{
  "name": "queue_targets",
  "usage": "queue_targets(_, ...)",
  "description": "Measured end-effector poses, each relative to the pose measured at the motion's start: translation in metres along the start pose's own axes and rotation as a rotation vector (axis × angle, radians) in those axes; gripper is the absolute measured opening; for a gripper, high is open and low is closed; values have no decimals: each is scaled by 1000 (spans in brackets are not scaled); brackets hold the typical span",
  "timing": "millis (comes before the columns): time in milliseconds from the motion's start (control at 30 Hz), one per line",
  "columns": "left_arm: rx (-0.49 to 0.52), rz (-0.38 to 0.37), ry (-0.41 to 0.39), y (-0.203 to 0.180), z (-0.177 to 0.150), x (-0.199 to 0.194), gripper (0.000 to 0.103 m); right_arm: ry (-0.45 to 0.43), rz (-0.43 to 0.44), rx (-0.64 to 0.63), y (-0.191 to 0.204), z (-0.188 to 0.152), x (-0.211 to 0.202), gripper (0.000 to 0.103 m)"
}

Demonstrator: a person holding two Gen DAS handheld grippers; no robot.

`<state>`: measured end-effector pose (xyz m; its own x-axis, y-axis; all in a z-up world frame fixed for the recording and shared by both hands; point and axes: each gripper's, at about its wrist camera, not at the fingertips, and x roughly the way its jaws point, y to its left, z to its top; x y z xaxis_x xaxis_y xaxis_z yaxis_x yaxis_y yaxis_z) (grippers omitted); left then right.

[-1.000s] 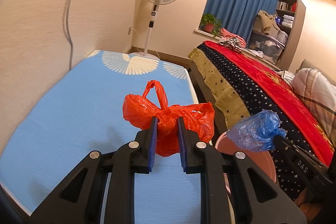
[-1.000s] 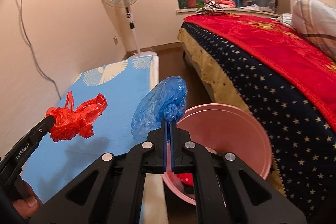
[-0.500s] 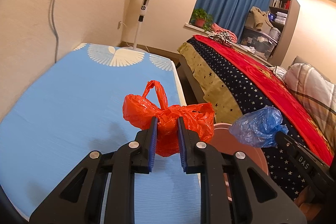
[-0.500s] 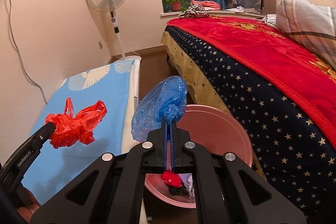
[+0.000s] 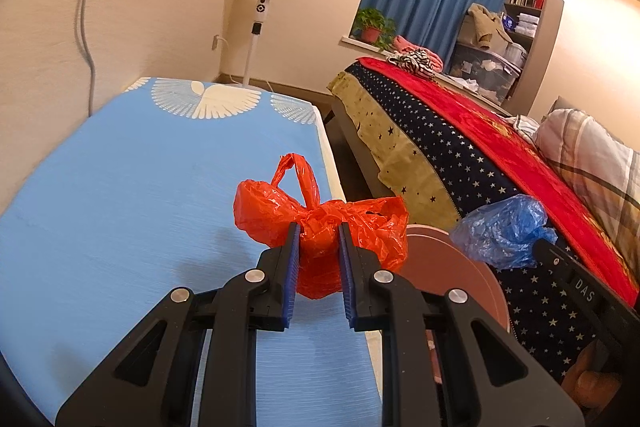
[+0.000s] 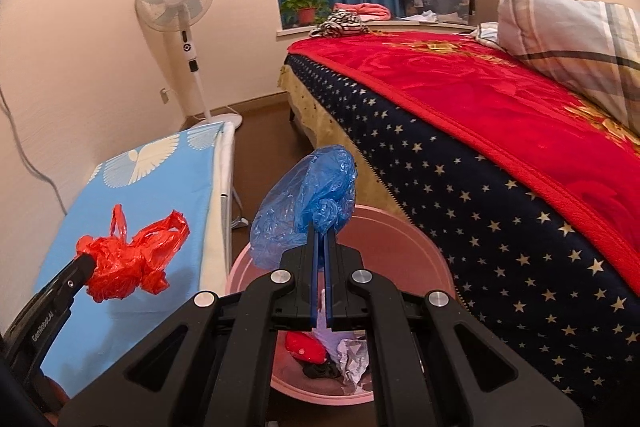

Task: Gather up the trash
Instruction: 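Carry the blue bag in the right gripper over the bucket while the left gripper carries the orange-red bag, then open the right gripper to drop the blue bag while the left gripper drops the orange-red bag into the bucket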

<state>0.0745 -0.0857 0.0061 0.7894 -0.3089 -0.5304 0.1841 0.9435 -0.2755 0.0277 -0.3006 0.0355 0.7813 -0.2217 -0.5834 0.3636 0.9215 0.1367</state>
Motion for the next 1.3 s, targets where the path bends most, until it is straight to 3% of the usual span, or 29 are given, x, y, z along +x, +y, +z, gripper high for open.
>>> queue_targets(1300, 75, -138, 94, -58, -24, 45, 19, 17, -153, 17, -23, -2, 14, 2)
